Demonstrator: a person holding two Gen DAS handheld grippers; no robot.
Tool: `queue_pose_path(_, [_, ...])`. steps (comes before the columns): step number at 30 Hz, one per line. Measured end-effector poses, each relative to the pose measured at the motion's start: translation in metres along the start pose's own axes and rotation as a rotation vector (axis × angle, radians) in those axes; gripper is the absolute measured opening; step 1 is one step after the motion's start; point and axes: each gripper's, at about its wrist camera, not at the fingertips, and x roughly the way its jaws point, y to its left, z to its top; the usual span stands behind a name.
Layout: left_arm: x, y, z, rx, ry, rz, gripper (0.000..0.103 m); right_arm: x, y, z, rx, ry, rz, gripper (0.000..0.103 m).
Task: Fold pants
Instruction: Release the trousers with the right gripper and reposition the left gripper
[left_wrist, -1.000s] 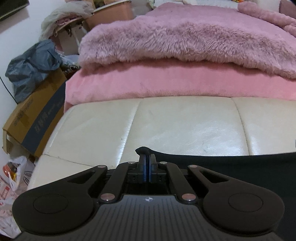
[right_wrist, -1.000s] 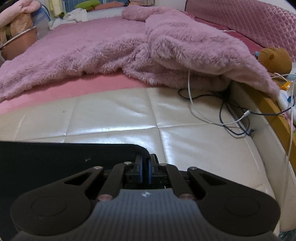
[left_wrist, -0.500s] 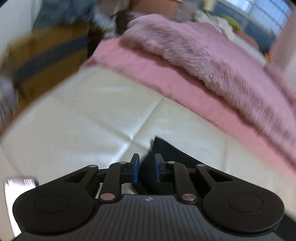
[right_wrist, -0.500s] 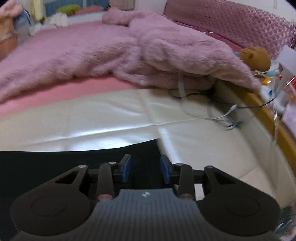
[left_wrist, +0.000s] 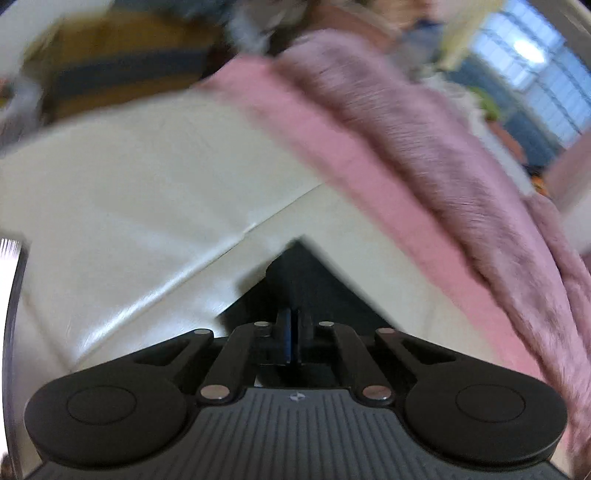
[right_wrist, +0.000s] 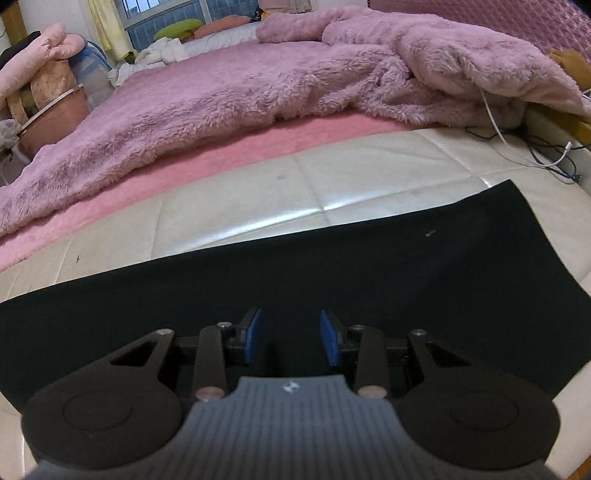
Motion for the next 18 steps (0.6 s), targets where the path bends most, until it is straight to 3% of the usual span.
queue_pose_path(5, [-0.014, -0.079, -0.019, 0.443, -0.028, -0.053, 0.002, 0.011, 0.016, -0.005, -0.028, 0.028, -0.009, 0.031])
queue_pose_path(9, [0.003, -0.126, -0.054, 0.707, 0.071, -0.082, 0.003, 0.018, 0.021, -0.009, -0.008, 0.039, 0.012, 0.031])
queue_pose_path(12, [0.021, -0.136, -0.071, 0.759, 0.2, -0.106, 0.016, 0.019, 0.025, -0.014, -0.009, 0.043, 0.025, 0.031])
queue_pose_path(15, [0.014, -0.135, -0.073, 0.782, 0.231, -0.152, 0.026, 0.017, 0.027, -0.016, -0.02, 0.042, 0.032, 0.031])
queue_pose_path(18, [0.002, -0.136, -0.059, 0.83, 0.206, -0.202, 0.035, 0.015, 0.025, -0.016, -0.02, 0.037, 0.043, 0.031])
